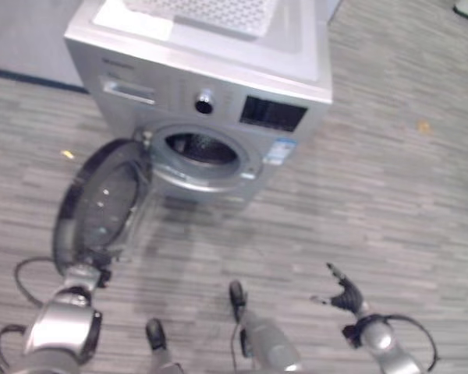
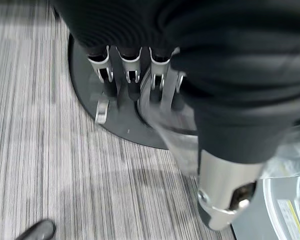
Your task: Grab the laundry basket,head to the washer,open it,put in the laundry and shut it.
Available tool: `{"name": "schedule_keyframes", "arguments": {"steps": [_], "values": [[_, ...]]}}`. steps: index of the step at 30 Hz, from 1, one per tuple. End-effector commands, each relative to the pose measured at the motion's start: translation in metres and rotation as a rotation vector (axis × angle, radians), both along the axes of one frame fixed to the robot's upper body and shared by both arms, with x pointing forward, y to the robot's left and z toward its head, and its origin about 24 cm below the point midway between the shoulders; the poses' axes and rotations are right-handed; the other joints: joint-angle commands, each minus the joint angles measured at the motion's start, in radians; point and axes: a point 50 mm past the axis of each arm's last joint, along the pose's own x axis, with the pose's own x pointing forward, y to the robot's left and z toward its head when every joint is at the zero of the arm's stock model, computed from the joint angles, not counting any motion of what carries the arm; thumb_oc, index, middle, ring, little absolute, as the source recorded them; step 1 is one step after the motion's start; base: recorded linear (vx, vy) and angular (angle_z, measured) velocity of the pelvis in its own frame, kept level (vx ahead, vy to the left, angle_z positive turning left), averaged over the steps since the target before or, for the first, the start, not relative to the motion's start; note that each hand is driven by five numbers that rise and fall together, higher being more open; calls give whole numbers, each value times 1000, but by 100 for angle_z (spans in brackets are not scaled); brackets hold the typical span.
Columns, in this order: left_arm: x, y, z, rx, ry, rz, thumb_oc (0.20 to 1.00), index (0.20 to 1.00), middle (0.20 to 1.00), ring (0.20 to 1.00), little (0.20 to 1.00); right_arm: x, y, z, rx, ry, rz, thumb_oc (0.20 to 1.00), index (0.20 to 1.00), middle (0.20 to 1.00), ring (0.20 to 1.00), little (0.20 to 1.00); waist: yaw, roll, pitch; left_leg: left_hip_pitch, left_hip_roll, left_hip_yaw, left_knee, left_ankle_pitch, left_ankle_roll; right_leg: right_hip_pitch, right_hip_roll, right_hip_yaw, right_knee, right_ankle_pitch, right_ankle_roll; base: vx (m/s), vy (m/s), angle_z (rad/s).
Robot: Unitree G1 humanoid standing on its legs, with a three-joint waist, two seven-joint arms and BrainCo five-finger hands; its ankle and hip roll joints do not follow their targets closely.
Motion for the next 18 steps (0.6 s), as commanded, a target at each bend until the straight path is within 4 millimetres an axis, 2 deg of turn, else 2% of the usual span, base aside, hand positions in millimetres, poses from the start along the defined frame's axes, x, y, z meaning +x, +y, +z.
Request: {"name": "schedule_keyframes", "arguments": {"steps": [1,4,10,18], "values": [[20,9,32,50,-123,24,1000,1000,1000,1000,1000,6,-17,9,-26,-39,-35,1000,1000,1000,1000,1000,25,-18,34,107,7,21,13,-113,10,-23,-73,8,2,-28,91,-20,-23,8],[30,7,43,56,-189,36,1000,1000,1000,1000,1000,7,-17,11,-32,-47,-21,1000,1000,1000,1000,1000,30,-23,39,93,13,11,13,-106,6,-24,-72,-3,2,-29,90,-39,-49,4],[35,-3,41,49,-224,25,1000,1000,1000,1000,1000,9,-13,13,-36,-57,8,1000,1000,1000,1000,1000,41,-23,38,94,16,4,13,-104,4,-12,-69,-13,2,-35,89,-5,-18,1],[43,-15,43,34,-280,-1,1000,1000,1000,1000,1000,6,-11,6,-32,-30,8,1000,1000,1000,1000,1000,51,-11,35,98,13,1,13,-102,5,6,-73,-21,2,-43,84,1,-4,3]]}}
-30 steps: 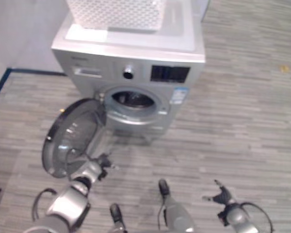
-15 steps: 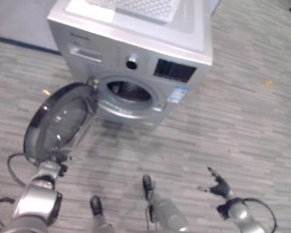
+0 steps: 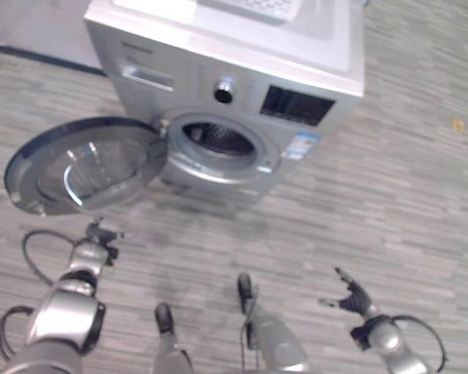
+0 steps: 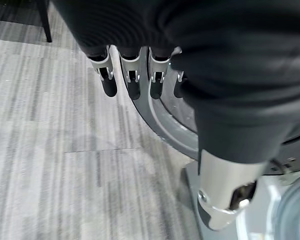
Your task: Grab the laundry basket,head to the washer,open it,put in the laundry and shut it.
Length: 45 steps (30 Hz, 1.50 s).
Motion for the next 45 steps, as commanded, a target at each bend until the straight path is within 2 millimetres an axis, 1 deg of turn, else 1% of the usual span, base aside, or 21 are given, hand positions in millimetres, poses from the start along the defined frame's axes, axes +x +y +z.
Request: {"name": "schedule_keyframes", "arguments": {"steps": [1,8,14,15,17,20,21,23,24,28,29,31,33,34,35,36,37,39,42,44,45], "values": [[9,4,17,29,-80,25,1000,1000,1000,1000,1000,-1,-7,5,-21,-30,-9,1000,1000,1000,1000,1000,12,-42,-15,103,23,15,13,-106,6,-2,-62,1,-1,-47,86,30,-24,3],[-9,-4,-11,-65,-102,70,1000,1000,1000,1000,1000,-2,-17,6,-17,-55,-105,1000,1000,1000,1000,1000,26,-15,-48,174,56,43,13,-116,-3,54,-32,18,1,-89,72,95,-41,0],[-18,-25,-31,-167,-137,79,1000,1000,1000,1000,1000,6,-31,33,-61,-196,-148,1000,1000,1000,1000,1000,33,18,-65,208,100,36,55,-83,-13,105,9,28,28,-155,29,126,-77,2],[-26,-32,-41,-207,-136,84,1000,1000,1000,1000,1000,12,-34,55,-98,-306,-150,1000,1000,1000,1000,1000,39,34,-69,223,127,25,139,-53,-16,145,39,26,63,-198,-1,207,-116,26],[-26,-32,-42,-208,-141,88,1000,1000,1000,1000,1000,17,-36,69,-124,-374,-145,1000,1000,1000,1000,1000,44,33,-68,211,136,9,209,-12,-16,161,54,28,73,-207,-15,140,-106,14],[-21,-37,-38,-232,-188,110,1000,1000,1000,1000,1000,30,-38,113,-184,-605,-159,1000,1000,1000,1000,1000,54,12,-48,102,133,-10,444,29,12,216,57,12,76,-235,-44,127,-134,35],[-17,-46,-38,-256,-203,103,1000,1000,1000,1000,1000,35,-35,149,-194,-805,-194,1000,1000,1000,1000,1000,48,12,-51,48,122,68,445,0,31,249,40,-6,68,-253,-44,216,-10,80],[-16,-61,-44,-262,-190,73,1000,1000,1000,1000,1000,41,-30,191,-173,-1065,-271,1000,1000,1000,1000,1000,66,-3,-65,-40,22,113,404,-116,80,288,10,-12,62,-267,-30,233,75,95],[-14,-70,-45,-271,-192,55,1000,1000,1000,1000,1000,42,-26,210,-155,-1192,-300,1000,1000,1000,1000,1000,78,-1,-69,-91,-12,128,386,-100,86,308,14,-18,61,-277,-32,149,66,53],[-1,-86,-38,-267,-220,16,1000,1000,1000,1000,1000,47,-9,245,-106,-1424,-356,1000,1000,1000,1000,1000,116,-3,-85,-180,-46,191,380,-59,91,348,16,-41,75,-295,-23,172,89,12],[-3,-86,-40,-274,-214,20,1000,1000,1000,1000,1000,49,-2,248,-81,-1441,-342,1000,1000,1000,1000,1000,121,8,-99,-128,-58,203,329,-79,108,360,19,-41,86,-303,-12,292,270,-21],[-8,-85,-41,-266,-206,-8,1000,1000,1000,1000,1000,49,5,243,-90,-1413,-309,1000,1000,1000,1000,1000,136,3,-120,-41,-110,175,290,-122,165,353,-16,-64,293,-285,31,386,303,-35],[-9,-86,-41,-249,-194,-35,1000,1000,1000,1000,1000,51,13,239,-4,-1391,-291,1000,1000,1000,1000,1000,120,14,-107,34,-120,167,267,-149,194,282,-37,-63,505,-214,83,199,184,-10],[-9,-85,-41,-249,-193,-34,1000,1000,1000,1000,1000,51,13,239,-3,-1391,-290,1000,1000,1000,1000,1000,120,10,-106,36,-124,169,264,-148,197,277,-41,-60,516,-219,85,202,186,17],[-14,-77,-44,-238,-179,3,1000,1000,1000,1000,1000,52,20,234,40,-1369,-266,1000,1000,1000,1000,1000,100,30,-97,97,-133,158,250,-178,224,216,-70,-47,641,-153,111,125,124,23],[-15,-77,-45,-238,-178,4,1000,1000,1000,1000,1000,52,20,234,40,-1369,-265,1000,1000,1000,1000,1000,101,27,-97,99,-136,161,247,-178,226,213,-74,-43,648,-157,113,290,170,33],[-19,-69,-43,-228,-196,25,1000,1000,1000,1000,1000,52,22,228,76,-1336,-253,1000,1000,1000,1000,1000,94,45,-94,154,-142,145,213,-191,228,168,-127,-71,615,-161,97,225,58,20],[-20,-73,-45,-225,-189,12,1000,1000,1000,1000,1000,50,23,226,112,-1327,-256,1000,1000,1000,1000,1000,79,63,-91,185,-149,106,192,-193,221,127,-135,-37,526,-178,79,248,3,15],[-20,-74,-46,-219,-190,6,1000,1000,1000,1000,1000,46,21,226,141,-1337,-268,1000,1000,1000,1000,1000,62,68,-100,202,-152,82,175,-197,204,123,-155,6,371,-142,79,153,-89,48],[-18,-79,-43,-206,-206,-7,1000,1000,1000,1000,1000,43,22,233,172,-1386,-279,1000,1000,1000,1000,1000,45,60,-113,236,-162,44,158,-222,181,111,-189,53,216,-55,109,243,-118,56],[-16,-80,-41,-202,-210,-14,1000,1000,1000,1000,1000,41,21,234,178,-1394,-286,1000,1000,1000,1000,1000,37,53,-116,242,-165,36,161,-227,178,124,-182,74,202,-53,115,242,-111,58]]}}
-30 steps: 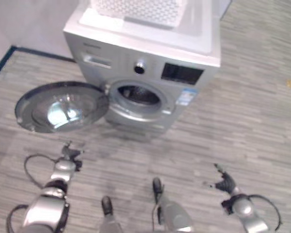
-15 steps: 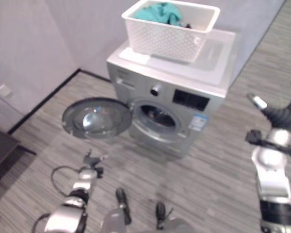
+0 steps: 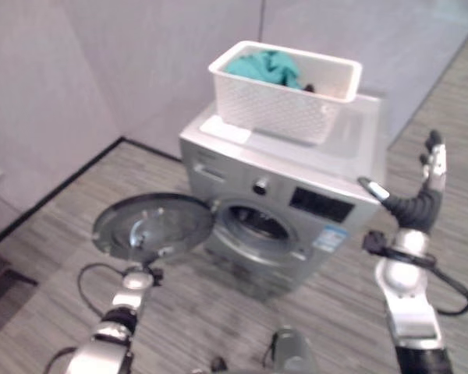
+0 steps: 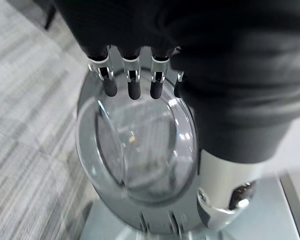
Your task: Grab the laundry basket,head to the washer,open it,put in the laundry and shut it.
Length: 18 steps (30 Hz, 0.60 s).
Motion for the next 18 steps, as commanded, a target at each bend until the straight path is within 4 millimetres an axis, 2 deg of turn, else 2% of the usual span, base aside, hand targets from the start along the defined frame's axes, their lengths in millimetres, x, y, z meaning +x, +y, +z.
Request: {"name": "schedule_keyframes", "arguments": {"steps": [1,3,8,9,10,14,15,18], "values": [[23,9,32,89,-135,-22,1000,1000,1000,1000,1000,-8,-8,33,30,-210,-14,1000,1000,1000,1000,1000,-27,-46,-22,-7,70,-76,20,-54,-53,136,10,50,-65,104,64,160,-61,71],[23,8,32,87,-139,-24,1000,1000,1000,1000,1000,-14,-12,43,2,-252,-24,1000,1000,1000,1000,1000,-23,-54,-47,8,74,-92,12,-57,-61,163,19,49,-73,91,66,179,-95,77],[16,4,24,70,-111,-35,1000,1000,1000,1000,1000,-28,-16,85,-91,-479,-100,1000,1000,1000,1000,1000,-14,-40,-99,29,115,-111,-31,-44,-85,201,46,-14,-105,56,56,148,-94,22],[16,4,24,69,-112,-36,1000,1000,1000,1000,1000,-28,-16,85,-92,-480,-101,1000,1000,1000,1000,1000,-15,-38,-98,30,117,-112,-33,-43,-86,201,48,-16,-106,55,55,102,-64,-4],[12,3,19,59,-89,-30,1000,1000,1000,1000,1000,-34,-11,101,-97,-598,-109,1000,1000,1000,1000,1000,-10,-32,-109,37,130,-115,-44,-39,-93,212,61,-27,-114,32,46,86,-55,-9],[6,3,11,56,-53,-23,1000,1000,1000,1000,1000,-42,-4,118,-99,-716,-92,1000,1000,1000,1000,1000,-8,-24,-119,59,145,-109,-65,-36,-101,226,75,-32,-120,15,39,75,-34,-1],[3,3,7,56,-31,-26,1000,1000,1000,1000,1000,-45,-3,128,-131,-771,-113,1000,1000,1000,1000,1000,-6,-22,-129,69,152,-105,-74,-34,-105,236,82,-33,-129,9,36,77,-23,-1],[4,2,8,67,-28,-45,1000,1000,1000,1000,1000,-42,-8,135,-187,-764,-163,1000,1000,1000,1000,1000,3,-19,-134,83,161,-101,-93,-27,-111,256,92,-40,-147,4,31,36,-11,-1]]}}
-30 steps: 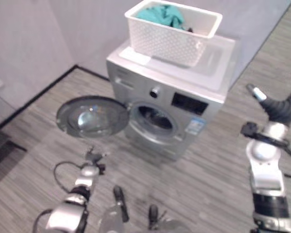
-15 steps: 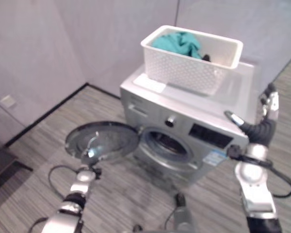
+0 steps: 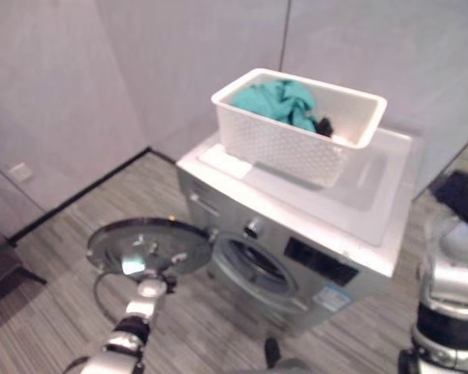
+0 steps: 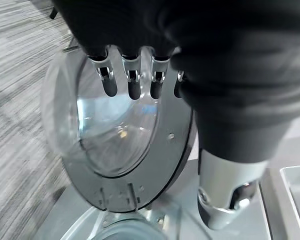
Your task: Grab the laundry basket,head to the washer,open it,put in the laundry and shut it.
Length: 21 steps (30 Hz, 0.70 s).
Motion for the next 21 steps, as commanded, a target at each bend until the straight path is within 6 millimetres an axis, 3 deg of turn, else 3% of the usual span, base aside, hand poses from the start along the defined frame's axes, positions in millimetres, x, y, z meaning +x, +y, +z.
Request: {"name": "schedule_keyframes", "arguments": {"steps": [1,5,10,16,21], "values": [[15,29,22,129,-63,-17,1000,1000,1000,1000,1000,0,-8,-2,-33,37,-94,1000,1000,1000,1000,1000,22,-35,-49,-42,7,2,47,-37,42,58,-91,-24,106,-172,81,0,0,0],[25,32,34,154,-88,-68,1000,1000,1000,1000,1000,37,-33,3,-159,345,-186,1000,1000,1000,1000,1000,44,-57,-49,-33,13,8,25,-19,33,78,-88,-31,85,-167,78,-22,-8,-1],[33,30,42,154,-106,-153,1000,1000,1000,1000,1000,73,-47,17,-329,609,-242,1000,1000,1000,1000,1000,69,-82,-43,-47,12,-1,20,-3,25,85,-89,-45,78,-162,75,-39,-17,-2],[43,26,52,131,-133,-208,1000,1000,1000,1000,1000,120,-36,39,-453,815,-195,1000,1000,1000,1000,1000,86,-94,-27,-69,11,-14,21,11,17,75,-94,-57,80,-155,70,-19,4,3],[49,15,60,106,-168,-269,1000,1000,1000,1000,1000,152,-22,44,-471,929,-135,1000,1000,1000,1000,1000,103,-107,-13,-97,14,-28,21,25,8,60,-92,-70,82,-155,65,-9,-1,15]]}}
